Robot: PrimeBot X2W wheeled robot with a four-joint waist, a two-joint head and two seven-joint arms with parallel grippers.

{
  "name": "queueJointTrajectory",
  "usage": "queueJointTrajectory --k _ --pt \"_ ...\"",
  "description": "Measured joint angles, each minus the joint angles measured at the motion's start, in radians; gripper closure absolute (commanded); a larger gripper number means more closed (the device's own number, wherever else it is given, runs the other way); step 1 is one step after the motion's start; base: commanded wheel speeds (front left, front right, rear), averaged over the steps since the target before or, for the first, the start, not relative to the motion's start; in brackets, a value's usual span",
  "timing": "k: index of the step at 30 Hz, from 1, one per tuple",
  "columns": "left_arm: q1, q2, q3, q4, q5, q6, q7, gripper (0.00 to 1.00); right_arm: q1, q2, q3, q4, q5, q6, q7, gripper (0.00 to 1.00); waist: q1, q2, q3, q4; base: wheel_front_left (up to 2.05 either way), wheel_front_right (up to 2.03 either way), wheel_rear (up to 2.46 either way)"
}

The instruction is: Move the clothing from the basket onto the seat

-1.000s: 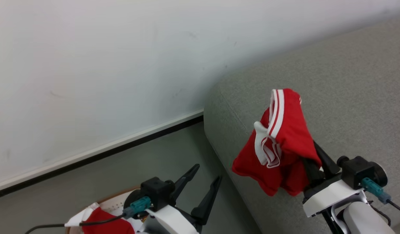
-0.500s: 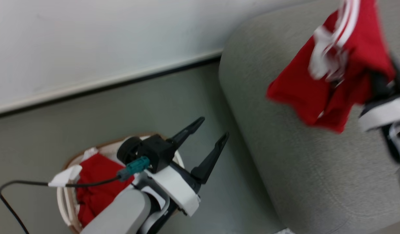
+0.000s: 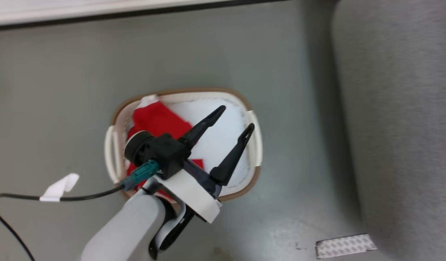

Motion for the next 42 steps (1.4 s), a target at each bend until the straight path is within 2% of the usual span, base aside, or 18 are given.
queueJointTrajectory --k 2,3,4,9,12,16,22,29,32,36,42 --pt "0.011 0.002 0.008 0.010 -0.007 0.004 -0.011 0.00 0.015 0.006 -0.088 0.052 -0.048 0.000 -0.002 0.97 0.0000 0.0000 0.018 0.030 0.00 0.00 0.00" --pt "0.018 0.003 0.012 0.014 -0.008 0.007 -0.017 0.00 0.030 0.018 -0.129 0.072 -0.071 0.000 -0.009 0.61 0.0000 0.0000 0.025 0.042 0.00 0.00 0.00" --pt "0.024 0.004 0.014 0.019 -0.010 0.007 -0.023 0.00 0.049 0.034 -0.169 0.092 -0.089 0.000 -0.020 0.00 0.0000 0.0000 0.029 0.053 0.00 0.00 0.00" --pt "0.057 0.004 0.019 0.038 -0.030 0.023 -0.039 0.00 0.115 0.122 -0.291 0.115 -0.201 0.000 -0.103 0.00 -0.0002 0.0000 0.002 0.066 0.00 0.00 0.00" --pt "0.076 0.003 0.030 0.049 -0.056 0.025 -0.046 0.00 0.161 0.170 -0.283 0.086 -0.256 0.000 -0.134 0.00 -0.0003 0.0000 -0.038 0.057 0.00 0.00 0.00" --pt "0.114 0.015 0.054 0.067 -0.076 0.035 -0.067 0.00 0.254 0.255 -0.232 0.046 -0.267 0.000 -0.144 0.00 -0.0003 0.0000 -0.101 0.040 0.00 0.00 0.00" --pt "0.196 0.024 0.115 0.100 -0.128 0.065 -0.125 0.00 0.451 0.366 -0.106 -0.170 -0.165 0.000 -0.148 0.00 -0.0005 0.0000 -0.212 0.016 0.00 0.00 0.00" --pt "0.316 0.016 0.225 0.145 -0.136 0.106 -0.164 0.00 0.771 0.422 0.037 -0.421 -0.033 0.000 -0.148 0.00 -0.0006 0.0000 -0.357 0.010 0.00 0.00 0.00" --pt "0.376 0.007 0.311 0.145 -0.095 0.116 -0.165 0.00 0.882 0.433 0.103 -0.510 0.003 0.000 -0.148 0.00 -0.0007 0.0000 -0.416 0.016 0.00 0.00 0.00" --pt "0.478 -0.018 0.416 0.155 -0.028 0.109 -0.166 0.00 0.999 0.439 0.176 -0.585 0.059 0.000 -0.150 0.00 -0.0007 0.0000 -0.484 0.029 0.00 0.00 0.00" --pt "0.615 -0.072 0.515 0.176 0.073 0.063 -0.166 0.00 1.131 0.444 0.263 -0.590 0.142 0.000 -0.150 0.00 -0.0008 0.0000 -0.570 0.046 0.00 0.00 0.00"
